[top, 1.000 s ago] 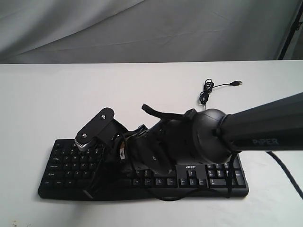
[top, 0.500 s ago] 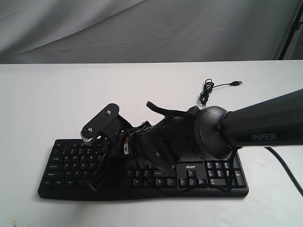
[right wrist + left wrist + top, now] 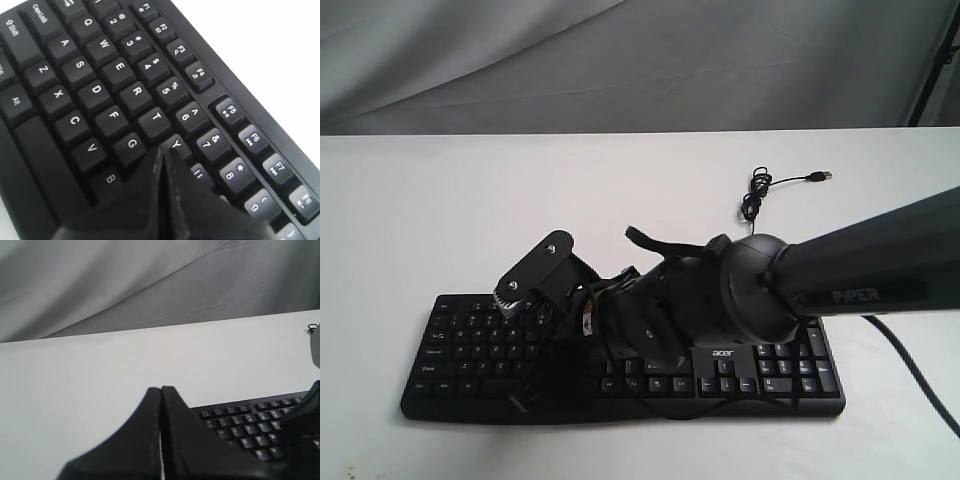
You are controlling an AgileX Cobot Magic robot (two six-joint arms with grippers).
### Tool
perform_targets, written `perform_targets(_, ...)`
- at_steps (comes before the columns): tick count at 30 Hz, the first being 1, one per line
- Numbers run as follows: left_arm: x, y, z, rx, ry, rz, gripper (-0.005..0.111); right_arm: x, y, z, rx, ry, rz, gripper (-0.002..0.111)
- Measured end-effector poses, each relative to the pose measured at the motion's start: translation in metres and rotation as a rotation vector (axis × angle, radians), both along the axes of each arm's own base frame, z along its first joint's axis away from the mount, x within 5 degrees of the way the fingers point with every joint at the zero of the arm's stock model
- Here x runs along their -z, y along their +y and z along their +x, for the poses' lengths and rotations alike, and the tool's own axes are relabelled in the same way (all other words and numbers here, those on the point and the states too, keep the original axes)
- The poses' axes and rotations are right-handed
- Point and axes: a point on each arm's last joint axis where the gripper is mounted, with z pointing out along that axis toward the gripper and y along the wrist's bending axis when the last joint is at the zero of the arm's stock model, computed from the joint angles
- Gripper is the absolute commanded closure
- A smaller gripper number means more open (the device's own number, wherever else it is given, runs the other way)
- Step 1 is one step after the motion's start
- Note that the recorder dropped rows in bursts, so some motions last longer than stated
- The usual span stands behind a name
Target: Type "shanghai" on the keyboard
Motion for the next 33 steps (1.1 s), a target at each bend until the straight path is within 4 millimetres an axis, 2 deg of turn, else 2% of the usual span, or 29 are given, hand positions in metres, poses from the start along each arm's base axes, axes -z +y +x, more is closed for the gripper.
perform_targets(11, 0.0, 0.0, 0.0, 0.0, 0.0, 0.0, 0.107, 0.007, 0.004, -0.002, 0.007, 0.001, 0.013, 0.108)
perform_targets(13, 0.0, 0.0, 0.0, 0.0, 0.0, 0.0, 0.107, 0.005, 0.004, -0.002, 0.01, 0.005, 0.015, 0.108)
perform_targets(17, 0.0, 0.0, 0.0, 0.0, 0.0, 0.0, 0.107, -0.015, 0.002, -0.004, 0.005, 0.003, 0.024, 0.108)
perform_targets(20, 0.0, 0.0, 0.0, 0.0, 0.0, 0.0, 0.107, -0.032, 0.017, -0.005, -0.023, -0.015, 0.051, 0.108)
perform_targets(24, 0.0, 0.0, 0.0, 0.0, 0.0, 0.0, 0.107, -0.044, 0.054, -0.002, -0.076, -0.032, 0.079, 0.108)
perform_targets(27, 0.0, 0.0, 0.0, 0.0, 0.0, 0.0, 0.107, -0.034, 0.071, 0.0, -0.093, -0.025, 0.074, 0.108)
perform_targets(33, 0.0, 0.0, 0.0, 0.0, 0.0, 0.0, 0.107, -0.018, 0.085, 0.003, -0.106, -0.01, 0.056, 0.108)
